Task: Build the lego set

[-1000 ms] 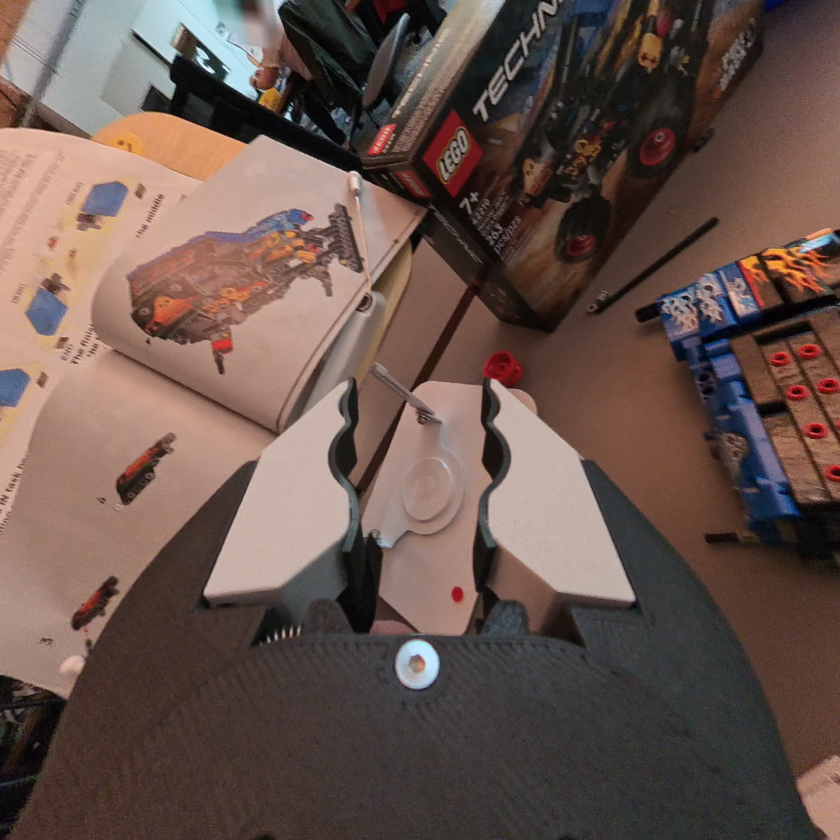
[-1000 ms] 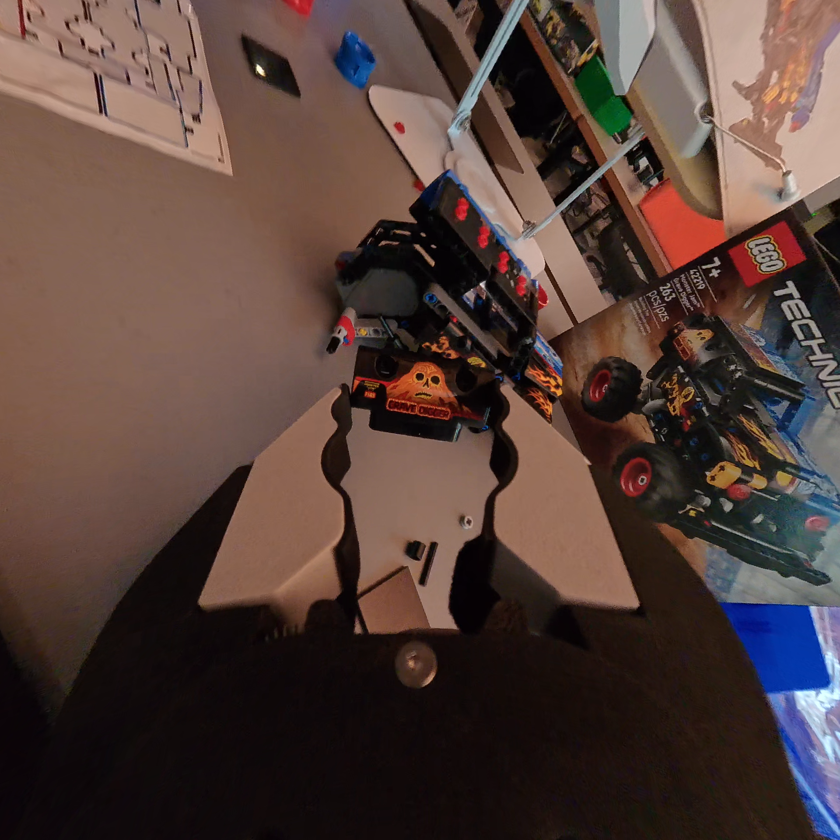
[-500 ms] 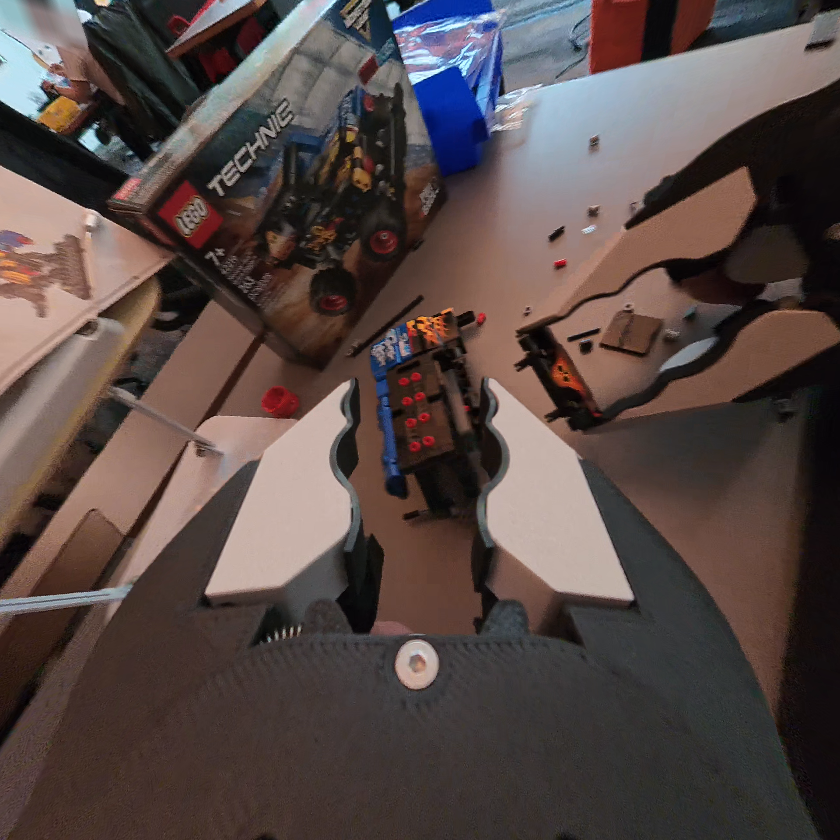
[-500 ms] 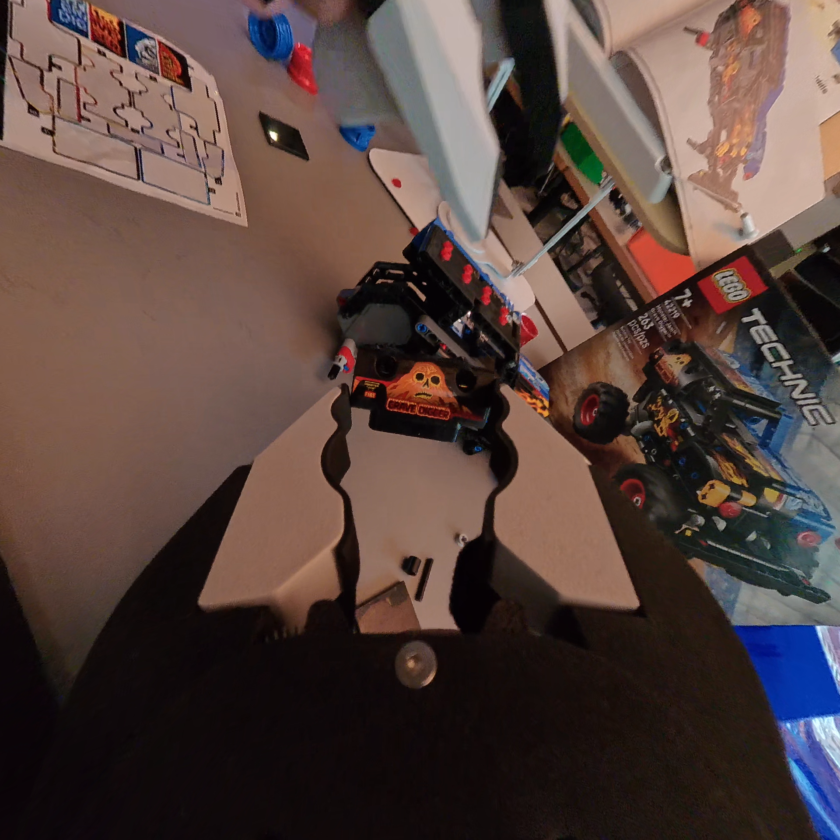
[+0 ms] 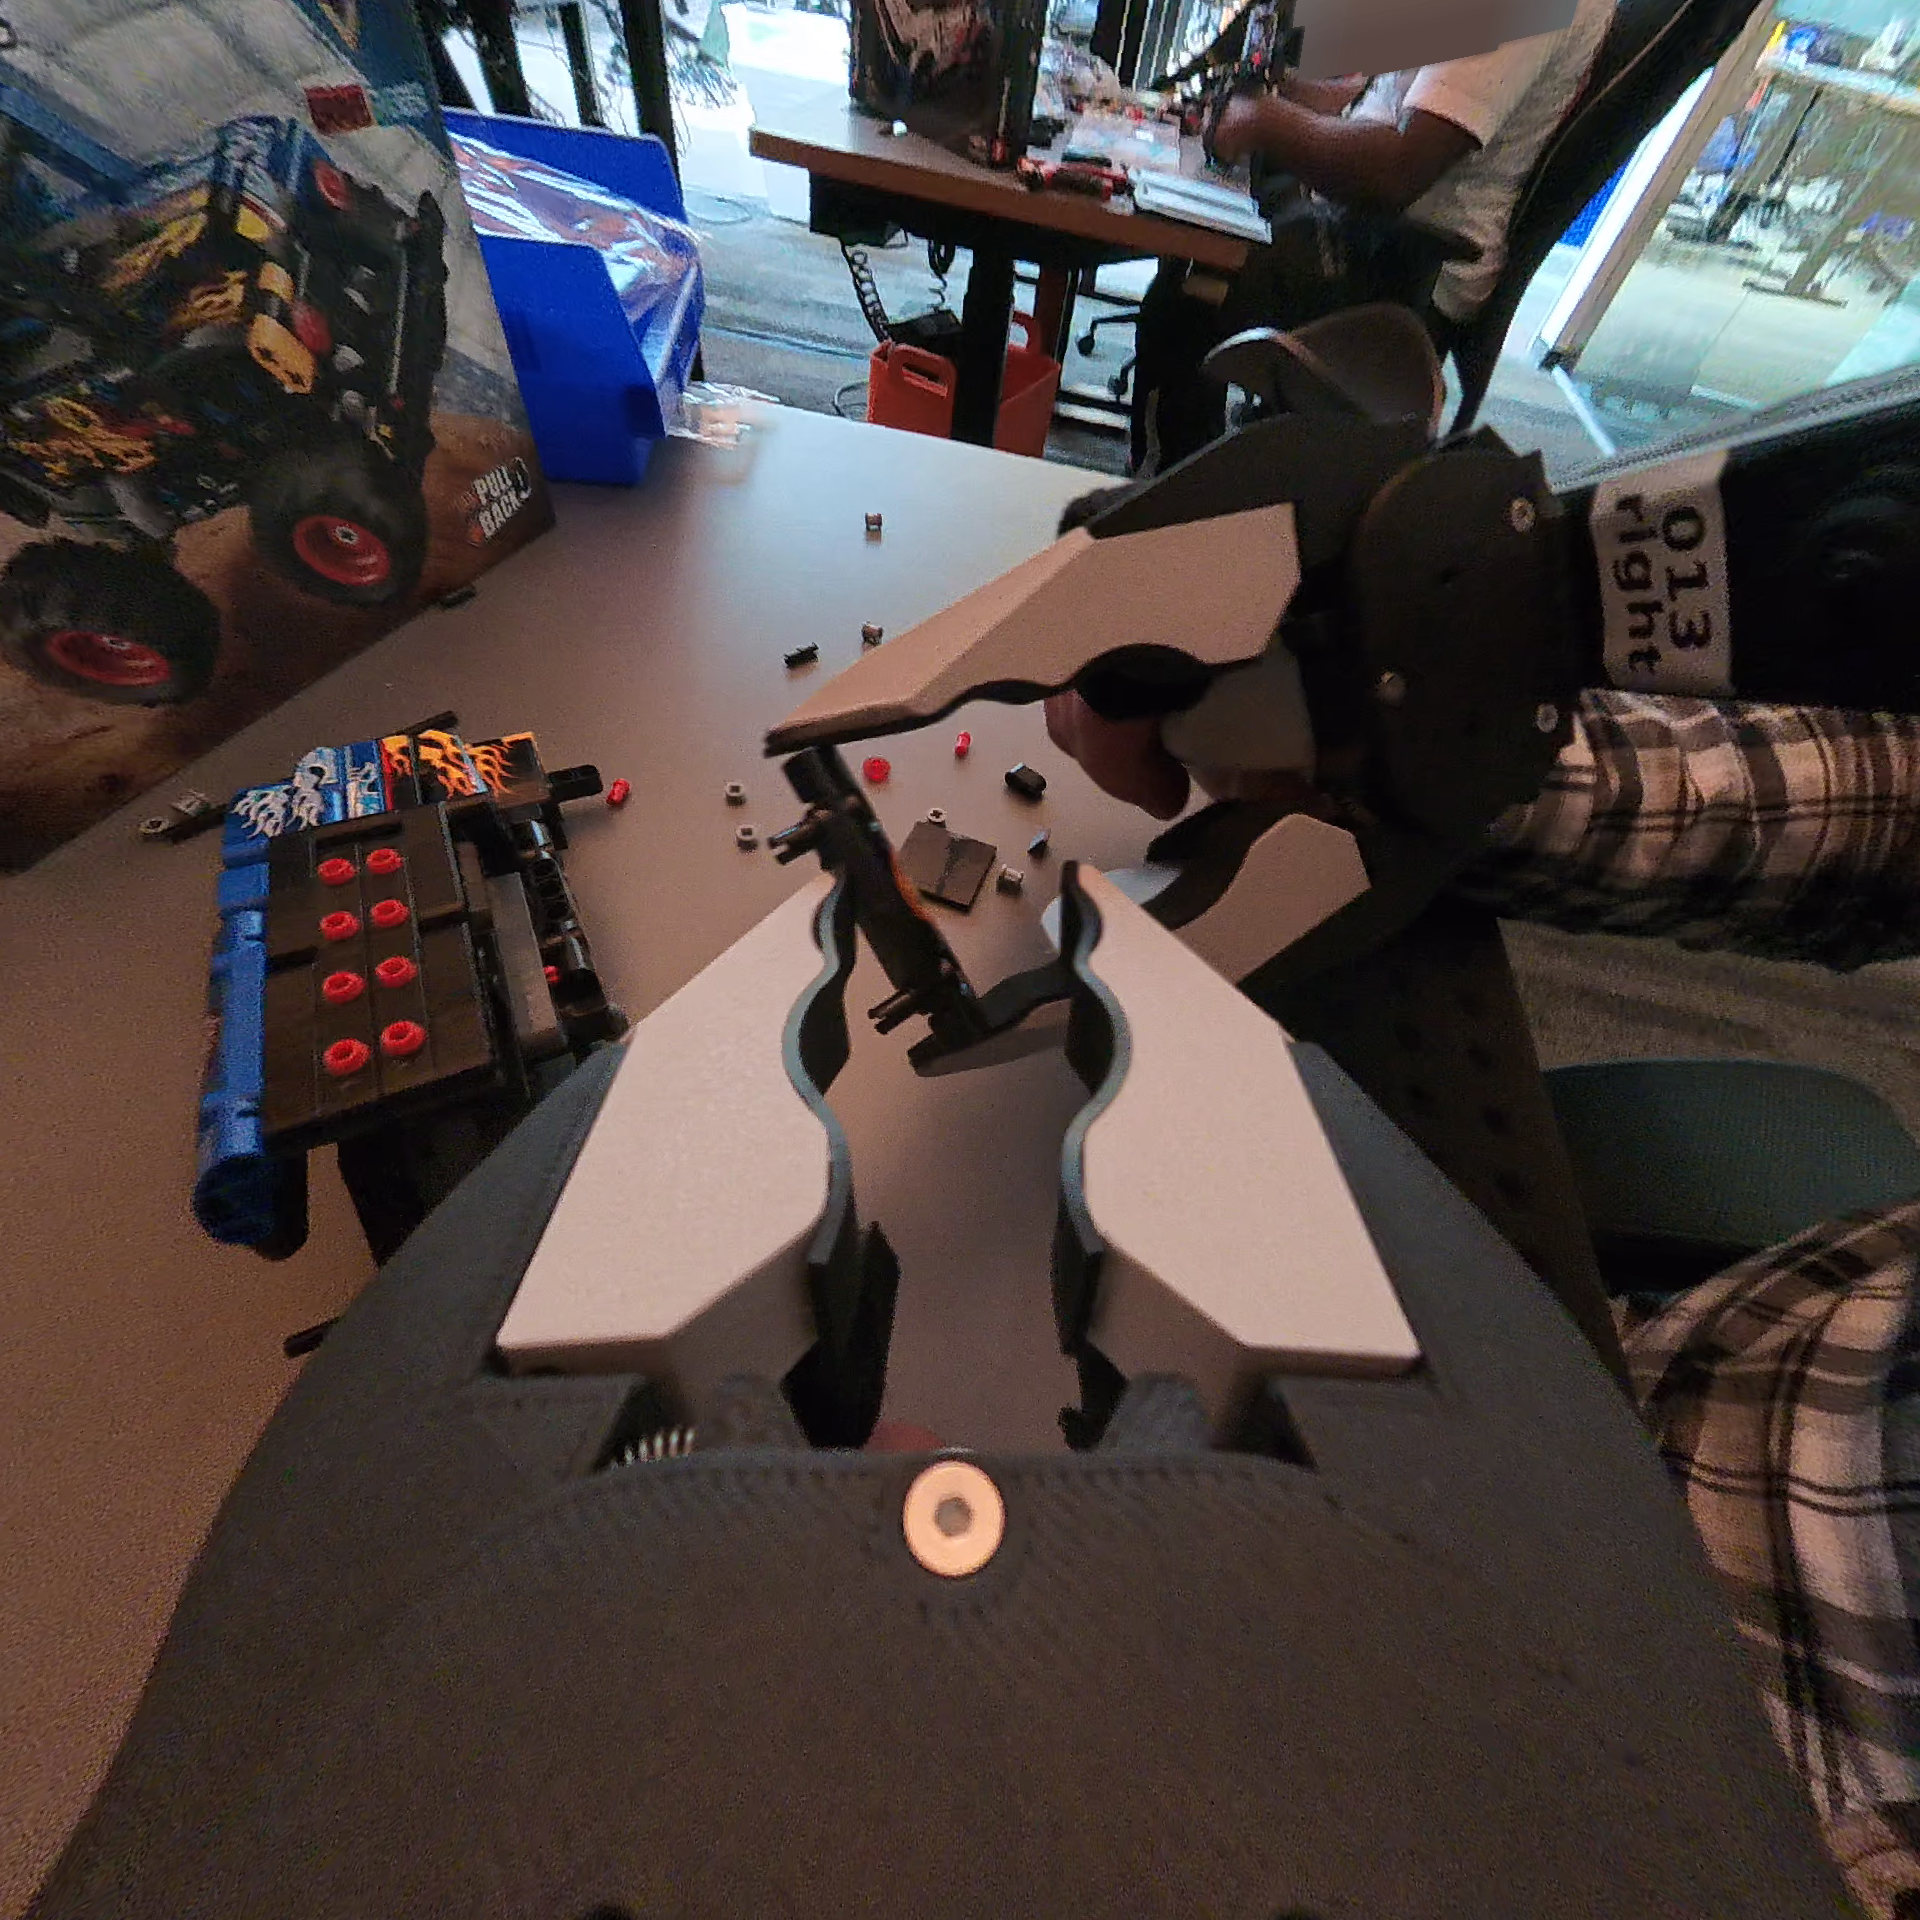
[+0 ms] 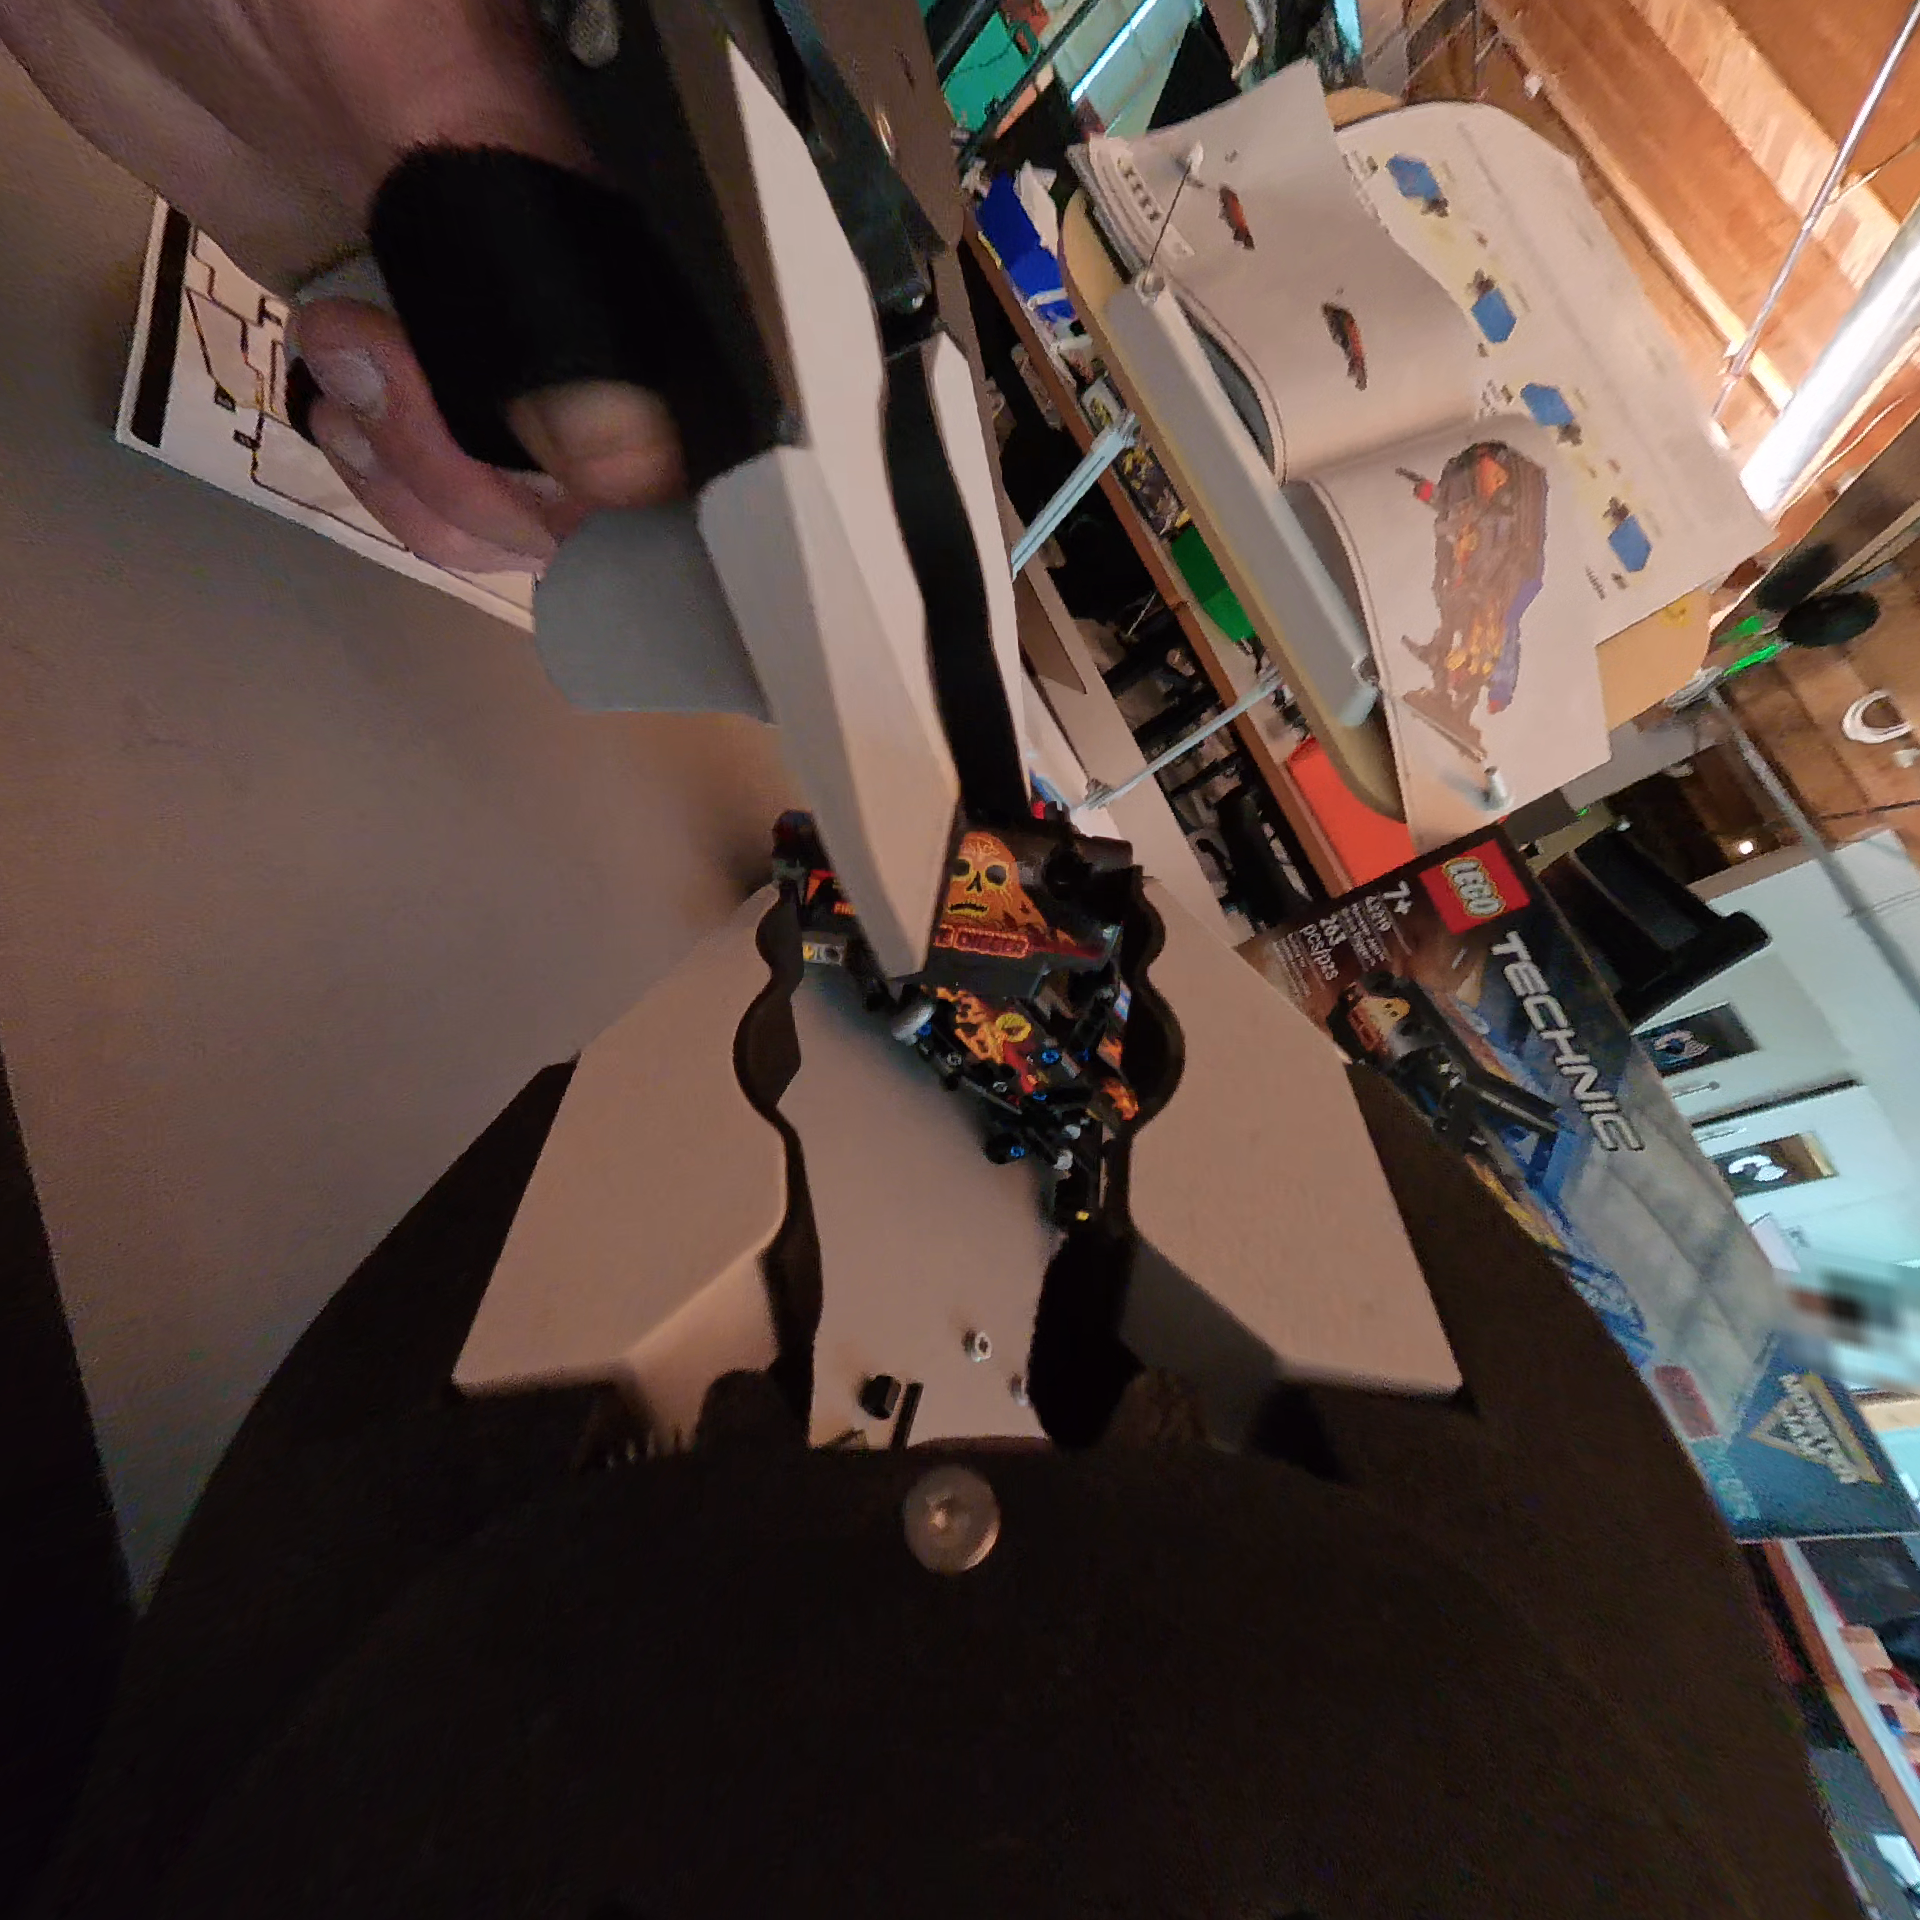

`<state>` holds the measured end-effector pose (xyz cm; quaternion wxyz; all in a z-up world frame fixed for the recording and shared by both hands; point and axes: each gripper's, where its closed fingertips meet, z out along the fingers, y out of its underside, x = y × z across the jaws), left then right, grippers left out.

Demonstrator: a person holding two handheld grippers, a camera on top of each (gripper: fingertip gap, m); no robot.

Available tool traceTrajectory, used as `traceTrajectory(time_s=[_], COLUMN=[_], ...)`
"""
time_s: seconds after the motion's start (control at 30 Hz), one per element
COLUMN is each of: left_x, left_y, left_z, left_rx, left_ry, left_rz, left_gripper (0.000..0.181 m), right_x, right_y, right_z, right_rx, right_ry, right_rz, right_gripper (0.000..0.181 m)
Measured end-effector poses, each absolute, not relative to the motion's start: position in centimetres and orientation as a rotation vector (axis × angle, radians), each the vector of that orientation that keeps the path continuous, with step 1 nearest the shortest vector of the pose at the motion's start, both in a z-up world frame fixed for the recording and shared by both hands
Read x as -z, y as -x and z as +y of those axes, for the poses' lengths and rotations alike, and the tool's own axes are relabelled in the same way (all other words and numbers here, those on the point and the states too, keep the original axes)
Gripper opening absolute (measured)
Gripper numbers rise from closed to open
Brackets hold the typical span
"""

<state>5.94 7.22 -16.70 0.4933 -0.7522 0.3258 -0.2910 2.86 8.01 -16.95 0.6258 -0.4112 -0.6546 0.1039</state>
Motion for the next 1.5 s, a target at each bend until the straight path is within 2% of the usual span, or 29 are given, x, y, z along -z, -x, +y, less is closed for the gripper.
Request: traceTrajectory(time_s=[0.17, 0.33, 0.47, 0.67, 0.77, 0.9, 1.07, 1.2, 1.23, 1.3, 1.5], left_x=[16.0, 14.5, 11.8, 8.9, 8.1, 7.7, 7.1, 7.2, 7.2, 7.2, 7.2], left_y=[-5.1, -4.3, -2.5, -0.7, -0.8, -0.9, -1.3, -1.1, -1.1, -1.2, -0.9], left_z=[7.2, 6.2, 5.6, 4.0, 3.5, 3.0, 1.9, 2.3, 2.4, 2.7, 3.3], left_rx=[0.79, 0.937, 1.075, 1.298, 1.349, 1.399, 1.455, 1.466, 1.458, 1.436, 1.38], left_ry=[1.822, 1.772, 1.618, 1.386, 1.312, 1.247, 1.181, 1.187, 1.188, 1.202, 1.209], left_rz=[0.708, 0.634, 0.516, 0.441, 0.447, 0.455, 0.5, 0.468, 0.461, 0.443, 0.406], left_gripper=[0.013, 0.009, 0.009, 0.008, 0.008, 0.009, 0.009, 0.009, 0.009, 0.009, 0.02], right_x=[15.6, 14.2, 12.3, 9.2, 8.5, 8.2, 7.7, 7.9, 8.1, 8.6, 8.3], right_y=[-2.0, -1.1, -0.6, -1.2, -1.2, -0.6, -0.4, -0.2, -0.1, 0.1, 0.2], right_z=[6.4, 5.5, 4.5, 3.9, 3.4, 2.6, 1.8, 1.7, 1.7, 1.9, 1.8], right_rx=[-0.182, -0.16, -0.353, -1.129, -1.365, -1.532, -1.705, -1.735, -1.73, -1.696, -1.765], right_ry=[0.843, 0.806, 0.827, 1.053, 1.094, 1.131, 1.114, 1.133, 1.143, 1.161, 1.148], right_rz=[-1.507, -1.507, -1.465, -1.275, -1.222, -1.201, -1.183, -1.197, -1.207, -1.213, -1.176], right_gripper=[0.06, 0.059, 0.06, 0.03, 0.027, 0.028, 0.012, 0.025, 0.023, 0.007, 0.005])
